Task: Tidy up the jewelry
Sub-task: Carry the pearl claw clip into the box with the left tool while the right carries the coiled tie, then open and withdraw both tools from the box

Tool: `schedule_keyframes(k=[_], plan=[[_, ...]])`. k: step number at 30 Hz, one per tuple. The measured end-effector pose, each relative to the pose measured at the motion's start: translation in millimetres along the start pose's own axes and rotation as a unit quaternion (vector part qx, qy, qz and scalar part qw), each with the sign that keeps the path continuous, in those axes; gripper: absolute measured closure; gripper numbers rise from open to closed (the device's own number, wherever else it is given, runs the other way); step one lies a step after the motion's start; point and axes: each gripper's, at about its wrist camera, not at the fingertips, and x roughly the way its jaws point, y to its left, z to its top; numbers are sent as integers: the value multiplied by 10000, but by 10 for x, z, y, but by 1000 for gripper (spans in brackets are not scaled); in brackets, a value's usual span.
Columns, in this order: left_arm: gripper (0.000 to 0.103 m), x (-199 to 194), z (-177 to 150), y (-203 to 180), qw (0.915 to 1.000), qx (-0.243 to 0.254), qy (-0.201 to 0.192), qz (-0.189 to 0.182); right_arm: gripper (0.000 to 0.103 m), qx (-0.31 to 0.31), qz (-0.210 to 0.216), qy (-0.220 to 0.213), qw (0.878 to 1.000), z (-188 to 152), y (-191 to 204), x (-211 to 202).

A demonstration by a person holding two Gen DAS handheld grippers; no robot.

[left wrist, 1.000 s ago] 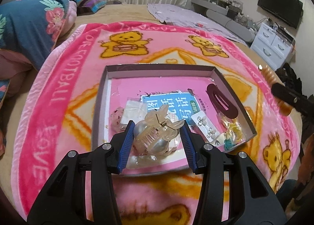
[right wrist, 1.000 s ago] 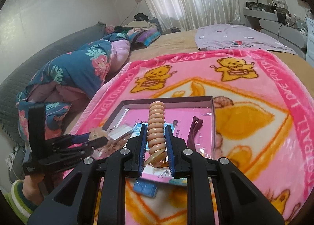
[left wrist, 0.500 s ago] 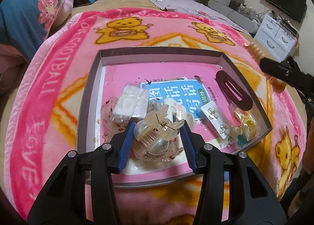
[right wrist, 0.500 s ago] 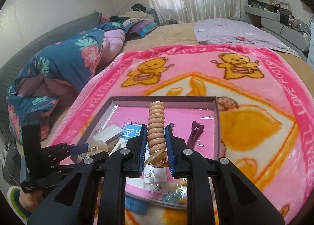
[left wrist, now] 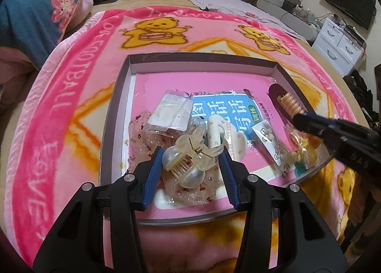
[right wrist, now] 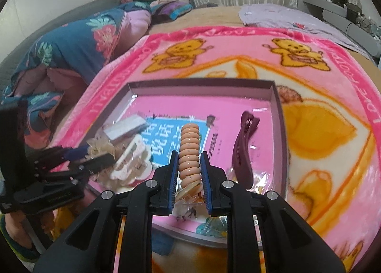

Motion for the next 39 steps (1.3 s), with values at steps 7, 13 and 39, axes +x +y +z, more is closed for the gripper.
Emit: schedule_keyframes(k=[7,13,39], plan=[[64,-32,-28,20,10000,-7,10,15,85,15,-22,150,9999,-72,19,50],[61,-39,-22,17,10000,-1,-20,7,83,108,32,123,9999,-89,-12,-8],[15,-847,-34,-76,9974,-49,-707,-106,18,291,-108,-1131,9931,-188,-6,-1056]])
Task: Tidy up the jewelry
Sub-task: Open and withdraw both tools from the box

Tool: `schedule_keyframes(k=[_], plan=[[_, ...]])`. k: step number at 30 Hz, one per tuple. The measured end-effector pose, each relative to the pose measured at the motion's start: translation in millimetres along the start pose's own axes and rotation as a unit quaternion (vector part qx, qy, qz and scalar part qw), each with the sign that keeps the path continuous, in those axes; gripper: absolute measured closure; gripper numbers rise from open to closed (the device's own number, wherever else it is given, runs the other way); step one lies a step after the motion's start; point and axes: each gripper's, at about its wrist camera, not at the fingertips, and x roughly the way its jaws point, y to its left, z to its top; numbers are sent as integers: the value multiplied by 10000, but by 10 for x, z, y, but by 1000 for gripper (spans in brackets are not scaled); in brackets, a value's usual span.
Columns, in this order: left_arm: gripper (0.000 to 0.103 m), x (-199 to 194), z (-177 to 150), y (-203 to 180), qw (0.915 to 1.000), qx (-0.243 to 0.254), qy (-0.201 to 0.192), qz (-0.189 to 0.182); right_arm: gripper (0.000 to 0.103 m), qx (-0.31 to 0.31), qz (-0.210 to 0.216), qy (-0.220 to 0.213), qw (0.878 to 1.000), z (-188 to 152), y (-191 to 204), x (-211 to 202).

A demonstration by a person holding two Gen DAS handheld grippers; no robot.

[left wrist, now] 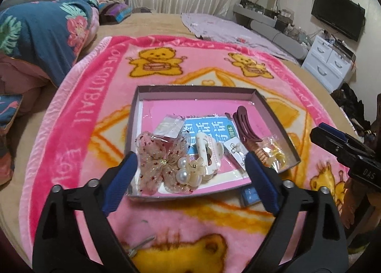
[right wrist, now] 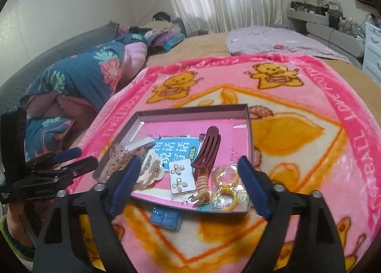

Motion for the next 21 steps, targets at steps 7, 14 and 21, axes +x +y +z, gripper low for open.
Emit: schedule_keyframes(k=[7,14,21], plan=[[10,-303,-139,77,9996,-115,-206,165,18,-188,-43,-190,9996,-83,122,-255],[10,-400,-336,154,9989,-106,-192,412,13,-339,-19,-251,9991,-202,263,-398],[10,-468,-471,241,9981,-87,-159,590,13,-442,-39,-91,9990,-363,336,-397]])
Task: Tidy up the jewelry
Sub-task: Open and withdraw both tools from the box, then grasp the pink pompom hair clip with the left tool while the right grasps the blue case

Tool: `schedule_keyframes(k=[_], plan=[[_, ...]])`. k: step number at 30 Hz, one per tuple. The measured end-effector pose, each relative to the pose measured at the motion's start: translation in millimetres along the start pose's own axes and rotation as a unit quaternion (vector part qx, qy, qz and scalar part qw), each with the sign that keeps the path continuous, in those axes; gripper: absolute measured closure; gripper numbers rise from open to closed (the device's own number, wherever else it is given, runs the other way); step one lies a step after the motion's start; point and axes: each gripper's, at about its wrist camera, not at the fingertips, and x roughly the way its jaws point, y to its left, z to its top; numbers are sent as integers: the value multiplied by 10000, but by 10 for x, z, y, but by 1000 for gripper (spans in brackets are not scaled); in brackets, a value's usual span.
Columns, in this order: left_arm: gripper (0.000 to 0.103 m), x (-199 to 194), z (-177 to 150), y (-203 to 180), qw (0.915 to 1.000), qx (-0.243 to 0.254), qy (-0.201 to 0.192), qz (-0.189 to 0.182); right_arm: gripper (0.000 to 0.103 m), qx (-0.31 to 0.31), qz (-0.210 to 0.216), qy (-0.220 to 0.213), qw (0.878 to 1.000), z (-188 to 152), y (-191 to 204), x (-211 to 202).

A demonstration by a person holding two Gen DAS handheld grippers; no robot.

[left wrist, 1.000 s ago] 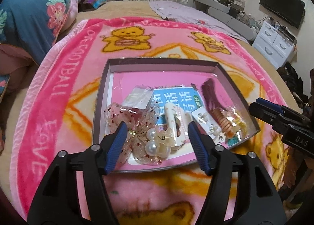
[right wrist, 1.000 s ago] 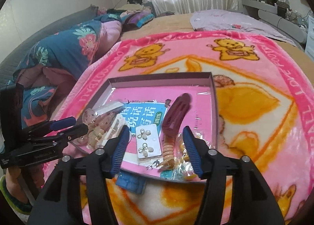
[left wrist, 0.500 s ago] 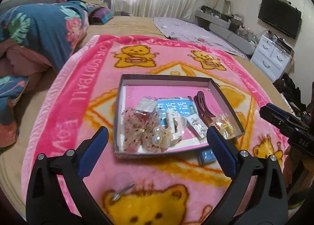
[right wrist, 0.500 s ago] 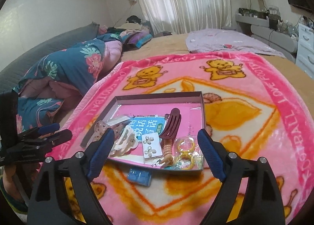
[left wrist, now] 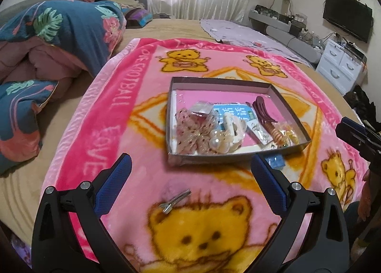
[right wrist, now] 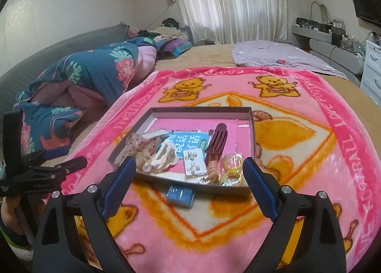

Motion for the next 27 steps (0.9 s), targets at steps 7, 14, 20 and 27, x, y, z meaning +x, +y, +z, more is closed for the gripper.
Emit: schedule_keyframes(k=[7,14,20,27], plan=[[10,7,-151,83,9998,35,131,131,13,-100,2,235,9997,-145,87,95],[10,82,-321,203,9990,-11,364,261,13,-292,53,535,9981,-302,224,255],[10,278,-497,297,9969,-85,715,307,13,-392,-13,841,9957,-452,283,548],[10,497,-587,349,9946,-130,982,296,19,-263,-113,1143,9930,-516,242,924]])
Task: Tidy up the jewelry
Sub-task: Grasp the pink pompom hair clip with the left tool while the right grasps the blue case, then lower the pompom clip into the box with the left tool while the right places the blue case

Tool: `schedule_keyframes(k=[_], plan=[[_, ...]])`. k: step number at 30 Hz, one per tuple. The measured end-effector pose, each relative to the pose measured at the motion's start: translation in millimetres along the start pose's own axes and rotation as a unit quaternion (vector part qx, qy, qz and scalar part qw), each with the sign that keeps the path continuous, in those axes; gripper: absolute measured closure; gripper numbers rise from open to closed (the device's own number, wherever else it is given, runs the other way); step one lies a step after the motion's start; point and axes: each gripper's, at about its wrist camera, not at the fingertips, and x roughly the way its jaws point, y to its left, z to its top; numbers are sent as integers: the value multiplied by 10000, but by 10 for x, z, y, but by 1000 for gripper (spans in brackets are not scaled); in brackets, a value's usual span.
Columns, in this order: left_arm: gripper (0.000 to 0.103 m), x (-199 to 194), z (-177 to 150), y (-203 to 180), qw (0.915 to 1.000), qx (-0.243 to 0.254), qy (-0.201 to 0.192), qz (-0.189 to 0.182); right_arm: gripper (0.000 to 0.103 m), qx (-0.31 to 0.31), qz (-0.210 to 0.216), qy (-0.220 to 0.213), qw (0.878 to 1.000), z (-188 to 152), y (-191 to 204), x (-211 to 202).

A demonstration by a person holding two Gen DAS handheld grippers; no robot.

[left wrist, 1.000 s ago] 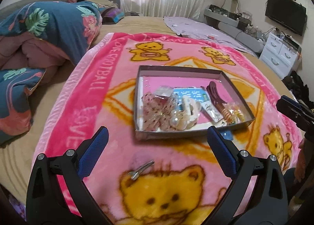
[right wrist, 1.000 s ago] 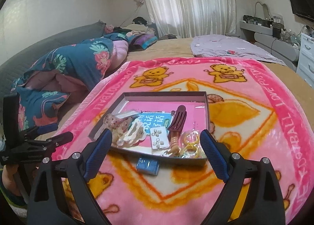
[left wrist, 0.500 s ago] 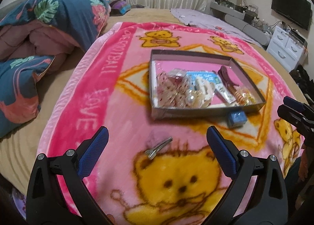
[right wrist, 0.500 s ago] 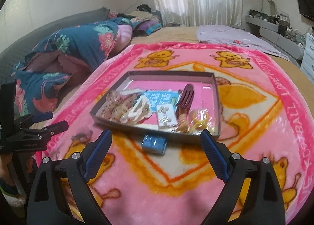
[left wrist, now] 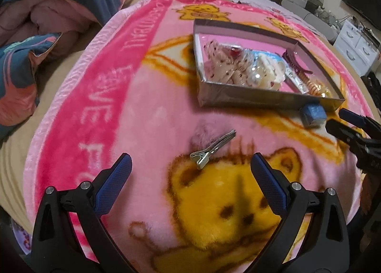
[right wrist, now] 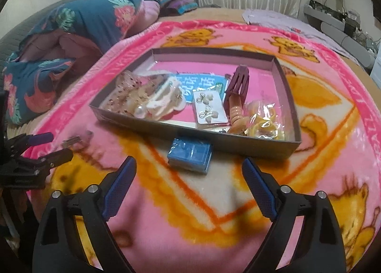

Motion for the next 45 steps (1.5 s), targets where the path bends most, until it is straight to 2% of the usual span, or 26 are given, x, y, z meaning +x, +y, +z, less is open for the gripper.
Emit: schedule_keyframes(k=[5,8,10,13,15,17,19,26,36,45], plan=[[10,58,9,22,10000,-37,16,-17,25,152,3,152,9998,42,-27,209],[14,66,37,-2,10000,-28,-32,-69,39,195,61,283,9994,31,-37,304],[18,77,62,-9,9999,-59,-56,-139,52,197,54,372,9991,15,-39,364],[31,104,89,-36,9998,-36,-57,-208,55,133,16,341,9993,5,-31,370],[43,134,100,-60,9996,-18,-6,-291,56,144,62,307,9994,2,-34,348],[63,159,106,-83,9994,11,33,-345,56,160,122,308,9993,-9,-36,328],[72,153,95,-107,9992,61,40,-404,56,160,175,290,9993,-30,-33,280],[74,69,68,-149,9985,103,-13,-531,56,77,382,195,9991,-116,21,16],[74,-260,98,-359,9966,257,-327,-706,56,-5,702,-400,9967,-41,30,-568],[74,-434,346,-660,9931,459,-616,-883,56,225,404,-856,9953,91,-274,-846]])
